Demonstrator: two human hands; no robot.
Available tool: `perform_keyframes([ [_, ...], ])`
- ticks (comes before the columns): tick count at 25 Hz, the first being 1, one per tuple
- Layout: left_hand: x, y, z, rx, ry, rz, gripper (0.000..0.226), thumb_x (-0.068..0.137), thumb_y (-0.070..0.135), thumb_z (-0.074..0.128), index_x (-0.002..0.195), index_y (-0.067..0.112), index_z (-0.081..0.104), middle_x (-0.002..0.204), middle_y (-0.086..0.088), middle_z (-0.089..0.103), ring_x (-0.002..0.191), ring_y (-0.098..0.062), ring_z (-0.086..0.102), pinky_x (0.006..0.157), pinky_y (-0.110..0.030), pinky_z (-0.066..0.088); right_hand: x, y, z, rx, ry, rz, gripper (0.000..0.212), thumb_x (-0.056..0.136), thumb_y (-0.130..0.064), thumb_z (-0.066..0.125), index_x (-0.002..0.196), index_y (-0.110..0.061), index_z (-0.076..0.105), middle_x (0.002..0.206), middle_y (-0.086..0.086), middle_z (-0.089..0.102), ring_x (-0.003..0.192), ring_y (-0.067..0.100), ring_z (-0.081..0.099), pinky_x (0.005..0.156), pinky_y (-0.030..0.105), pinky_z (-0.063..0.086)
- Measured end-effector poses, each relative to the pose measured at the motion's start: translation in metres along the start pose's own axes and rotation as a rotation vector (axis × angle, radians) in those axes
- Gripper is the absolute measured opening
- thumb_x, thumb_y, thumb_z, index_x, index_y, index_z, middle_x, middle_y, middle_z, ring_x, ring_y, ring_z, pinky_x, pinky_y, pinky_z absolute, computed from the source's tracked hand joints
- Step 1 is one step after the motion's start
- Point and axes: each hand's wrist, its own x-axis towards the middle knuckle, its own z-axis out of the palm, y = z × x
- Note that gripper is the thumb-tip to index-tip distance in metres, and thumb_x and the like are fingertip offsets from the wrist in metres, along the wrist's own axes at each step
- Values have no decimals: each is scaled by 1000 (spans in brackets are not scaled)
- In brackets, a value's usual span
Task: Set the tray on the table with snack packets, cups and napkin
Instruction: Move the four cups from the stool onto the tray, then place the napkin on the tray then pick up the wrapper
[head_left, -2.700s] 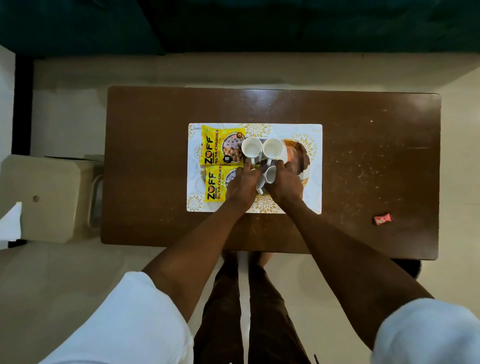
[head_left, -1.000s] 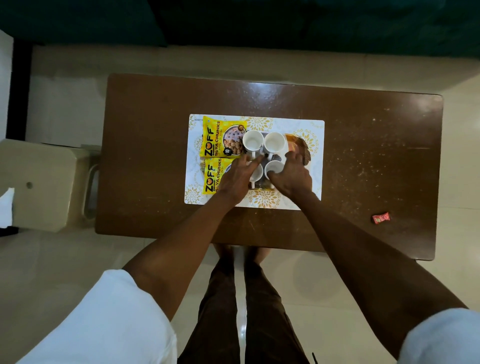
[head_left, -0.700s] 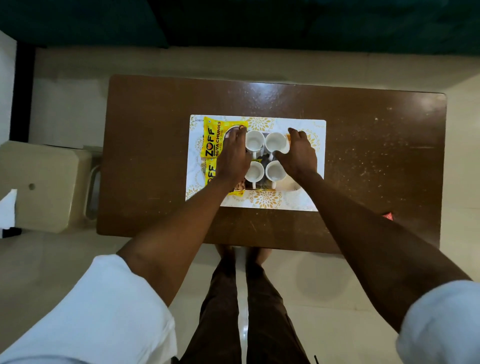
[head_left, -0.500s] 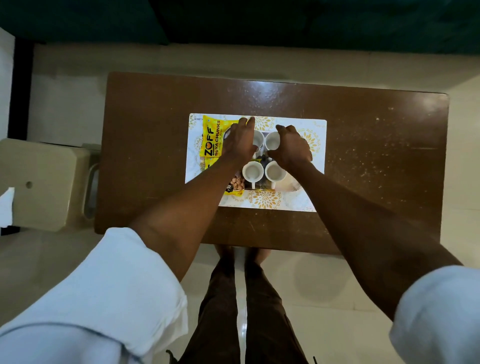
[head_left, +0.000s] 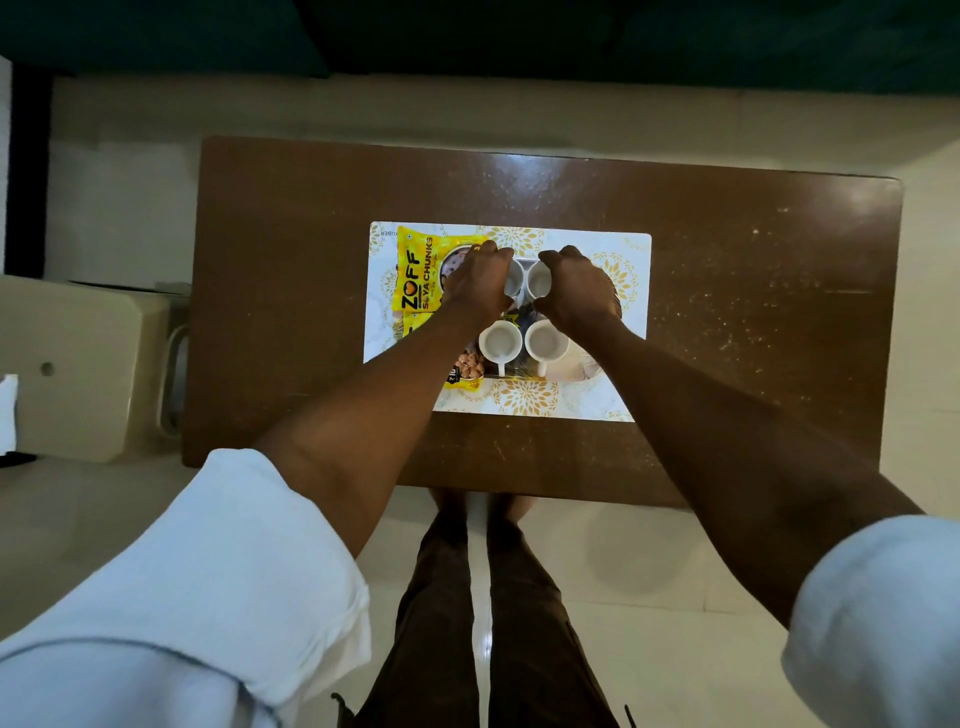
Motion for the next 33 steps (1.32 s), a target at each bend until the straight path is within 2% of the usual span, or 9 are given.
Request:
perform_keyframes([
  [8, 0, -2, 3, -26, 12, 1, 69, 88, 23, 79, 149, 13, 49, 145, -13, 52, 138, -34, 51, 106, -50, 51, -1, 0, 2, 17, 12, -5, 67, 86, -25, 80, 146, -15, 54, 138, 15, 59, 120, 41, 66, 95, 47, 57],
  [12, -3, -8, 5, -105, 18, -31, 80, 88, 29, 79, 157, 13, 41, 150, -13, 48, 142, -35, 48, 107, -50, 50, -2, 6, 2, 60, 6, 15, 80, 86, -29, 80, 156, -16, 43, 152, 14, 49, 129, 41, 61, 103, 51, 55],
  [16, -46, -17, 10, -291, 267, -82, 57, 96, 29, 67, 148, 12, 49, 147, -12, 50, 137, -34, 50, 102, -50, 52, -38, 5, 5, 103, 177, 74, 68, 93, -25, 73, 156, -19, 45, 160, 9, 43, 138, 37, 54, 106, 53, 53],
  [18, -90, -13, 18, -358, 282, -115, 52, 100, 29, 62, 148, 12, 50, 149, -13, 49, 139, -34, 46, 105, -49, 50, -72, -4, 13, 154, 205, 55, 57, 96, -24, 69, 150, -19, 52, 156, 8, 47, 145, 35, 44, 107, 51, 52],
  [21, -178, -9, 26, -338, 112, -162, 53, 101, 30, 58, 152, 17, 46, 151, -10, 46, 143, -31, 43, 108, -50, 48, -132, -42, 24, 282, 79, -7, 47, 95, -23, 67, 141, -19, 59, 144, 8, 57, 136, 35, 51, 97, 46, 54],
  [23, -234, -19, 30, -366, 36, -150, 52, 101, 26, 54, 152, 17, 47, 150, -9, 49, 143, -29, 45, 114, -45, 42, -170, -77, 35, 328, -36, -114, 52, 91, -18, 71, 143, -18, 61, 146, 9, 59, 137, 34, 54, 104, 44, 51],
  [25, -278, -40, 28, -401, -1, -228, 52, 101, 22, 52, 152, 16, 46, 152, -10, 48, 146, -28, 44, 118, -39, 37, -195, -109, 47, 299, -115, -158, 46, 89, -18, 73, 135, -17, 67, 139, 10, 65, 129, 35, 60, 99, 42, 51],
  [28, -324, -93, 10, -500, 44, -390, 51, 101, 19, 56, 151, 18, 48, 153, -8, 48, 146, -27, 43, 116, -39, 41, -204, -163, 59, 171, -222, -219, 34, 91, -24, 71, 125, -19, 72, 122, 11, 68, 116, 35, 66, 86, 41, 52],
  [33, -363, -228, -28, -795, 155, -631, 46, 103, 21, 60, 148, 19, 51, 151, -7, 52, 139, -24, 54, 111, -41, 51, -185, -298, 77, 61, -325, -363, 34, 90, -23, 72, 123, -19, 73, 128, 9, 70, 117, 34, 69, 88, 41, 57],
])
